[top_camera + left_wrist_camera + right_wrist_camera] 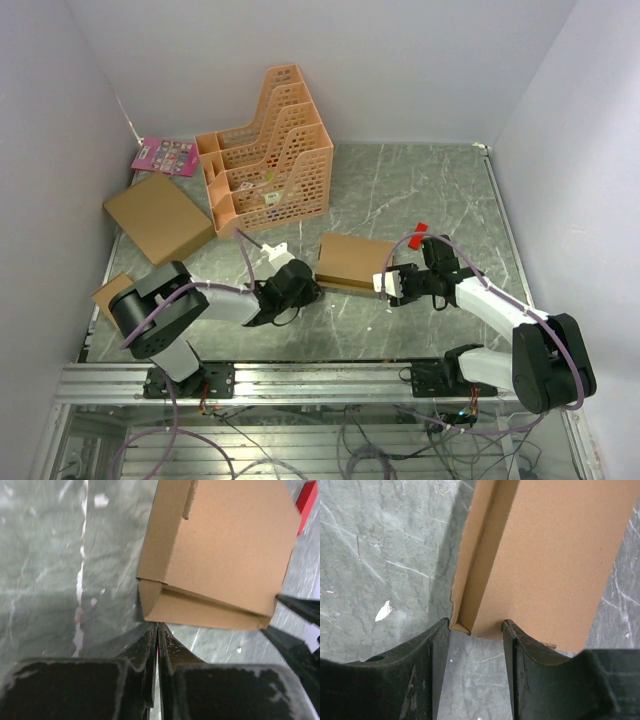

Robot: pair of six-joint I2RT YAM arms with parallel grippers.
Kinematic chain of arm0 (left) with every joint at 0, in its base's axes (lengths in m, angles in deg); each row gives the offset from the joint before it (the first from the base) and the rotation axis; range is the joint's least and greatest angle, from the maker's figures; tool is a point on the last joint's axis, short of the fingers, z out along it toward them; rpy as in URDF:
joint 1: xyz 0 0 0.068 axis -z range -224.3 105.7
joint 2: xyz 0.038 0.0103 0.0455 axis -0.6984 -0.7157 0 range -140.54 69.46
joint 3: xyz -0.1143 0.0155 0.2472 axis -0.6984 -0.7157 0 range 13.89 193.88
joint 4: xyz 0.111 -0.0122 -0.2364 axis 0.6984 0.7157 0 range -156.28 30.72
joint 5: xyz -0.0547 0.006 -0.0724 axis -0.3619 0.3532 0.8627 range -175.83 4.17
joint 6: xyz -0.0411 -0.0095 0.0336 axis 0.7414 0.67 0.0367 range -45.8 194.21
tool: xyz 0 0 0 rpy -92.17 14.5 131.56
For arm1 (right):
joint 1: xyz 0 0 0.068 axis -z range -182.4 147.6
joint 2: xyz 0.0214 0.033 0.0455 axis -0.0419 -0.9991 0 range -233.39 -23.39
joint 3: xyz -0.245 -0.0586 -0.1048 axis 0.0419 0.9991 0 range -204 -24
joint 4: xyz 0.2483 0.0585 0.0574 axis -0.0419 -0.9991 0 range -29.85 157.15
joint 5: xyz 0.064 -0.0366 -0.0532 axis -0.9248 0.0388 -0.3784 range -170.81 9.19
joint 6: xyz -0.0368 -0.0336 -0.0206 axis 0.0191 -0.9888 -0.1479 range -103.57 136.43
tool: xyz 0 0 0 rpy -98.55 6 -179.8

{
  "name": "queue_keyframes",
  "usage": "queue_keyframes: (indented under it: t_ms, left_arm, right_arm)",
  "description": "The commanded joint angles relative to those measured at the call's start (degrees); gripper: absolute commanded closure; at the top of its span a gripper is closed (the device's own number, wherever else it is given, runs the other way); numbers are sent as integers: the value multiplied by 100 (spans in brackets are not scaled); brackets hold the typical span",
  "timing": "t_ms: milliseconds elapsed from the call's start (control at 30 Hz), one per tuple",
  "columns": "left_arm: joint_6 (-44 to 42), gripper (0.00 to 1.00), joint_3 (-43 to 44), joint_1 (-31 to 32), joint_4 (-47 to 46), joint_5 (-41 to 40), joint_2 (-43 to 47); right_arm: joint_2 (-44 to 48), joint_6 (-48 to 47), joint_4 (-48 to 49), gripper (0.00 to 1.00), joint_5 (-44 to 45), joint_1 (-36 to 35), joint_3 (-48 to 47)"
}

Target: Fold the paper box

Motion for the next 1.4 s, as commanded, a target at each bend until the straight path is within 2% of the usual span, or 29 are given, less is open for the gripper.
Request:
queue_keyframes:
  t_ms: [0, 133, 267, 500, 567, 700, 900, 1000, 1067, 1133, 1167, 1200, 1300, 1367]
  left_arm:
    - [-516, 89, 673, -4, 404, -1305, 141]
    - [-1177, 88, 818, 1, 582, -1456, 278]
    - [-1392, 87, 584, 1, 727, -1163, 541]
    - [-1022, 82, -591, 43, 277, -680, 1630]
    - [-736, 73, -849, 37, 112, -520, 1757]
    - [-165, 66, -1276, 36, -637, -223, 1548]
    - [329, 64, -1385, 36, -1407, -195, 1038]
    - [523, 64, -1374, 44, -1614, -228, 859]
    - [722, 71, -1277, 47, -1437, -308, 737]
    - [849, 81, -1063, 45, -1040, -363, 591]
    - [893, 86, -962, 46, -862, -374, 514]
    - [947, 87, -837, 52, -680, -370, 432]
    - [1042, 89, -736, 63, -734, -356, 132]
    - [1089, 89, -707, 63, -904, -342, -36]
  right_arm:
    - [-84, 70, -503, 54, 51, -44, 47]
    - [-110, 67, -503, 54, 51, -42, 47]
    - [-119, 162, -520, 53, -60, -42, -10]
    - [-7, 587, -660, 46, -394, -8, -389]
    - [40, 652, -664, 43, -429, -7, -450]
    - [102, 728, -697, 39, -454, -1, -523]
    - [230, 629, -1049, 35, -512, 89, -685]
    - [328, 788, -1294, 32, -907, 260, -1052]
    - [212, 1403, -1099, 32, -1105, 292, -1330]
    - [-105, 2669, -485, 39, -1049, 282, -1606]
    - [-324, 3411, -188, 48, -997, 277, -1774]
    - [-695, 3819, 93, 57, -890, 251, -1953]
    - [-1628, 4738, 632, 96, -496, 152, -2561]
    - [-2265, 4975, 777, 100, -199, 71, -2888]
